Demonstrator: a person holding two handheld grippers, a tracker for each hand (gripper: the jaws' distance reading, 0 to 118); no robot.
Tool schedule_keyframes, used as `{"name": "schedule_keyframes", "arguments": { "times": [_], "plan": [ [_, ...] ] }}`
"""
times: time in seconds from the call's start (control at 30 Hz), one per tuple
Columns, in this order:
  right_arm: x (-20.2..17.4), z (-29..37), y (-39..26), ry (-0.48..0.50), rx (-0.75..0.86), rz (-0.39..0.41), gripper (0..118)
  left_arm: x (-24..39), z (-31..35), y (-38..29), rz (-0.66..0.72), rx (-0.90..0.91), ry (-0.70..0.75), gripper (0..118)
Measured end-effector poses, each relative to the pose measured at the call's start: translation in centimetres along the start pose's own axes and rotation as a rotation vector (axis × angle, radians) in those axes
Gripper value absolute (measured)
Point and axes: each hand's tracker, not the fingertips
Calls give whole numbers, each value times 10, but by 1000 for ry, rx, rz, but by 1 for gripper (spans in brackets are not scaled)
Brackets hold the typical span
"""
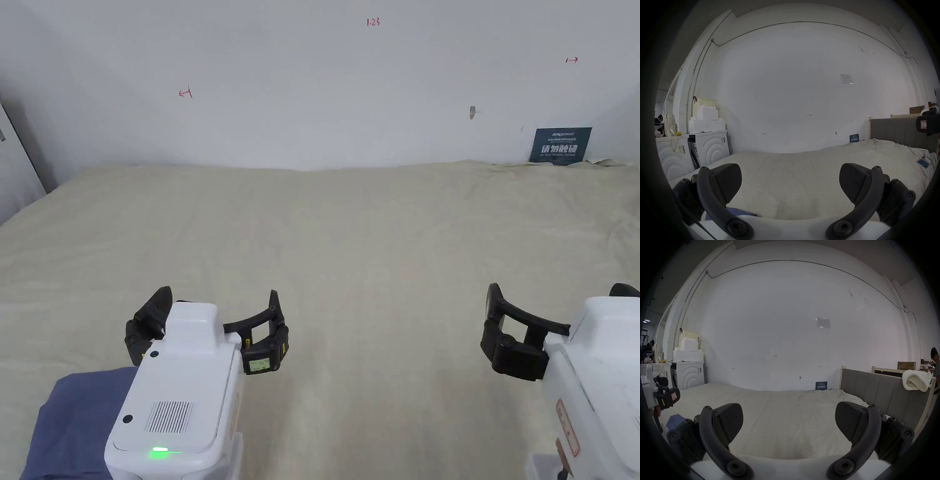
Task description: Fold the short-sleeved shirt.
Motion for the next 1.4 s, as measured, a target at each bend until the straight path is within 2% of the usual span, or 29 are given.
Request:
{"name": "schedule_keyframes", "arguments": {
  "times": [1.4],
  "plan": [
    [-3,0,3,-7,12,14,113,-1,-1,-2,-6,1,-2,118]
  ]
}}
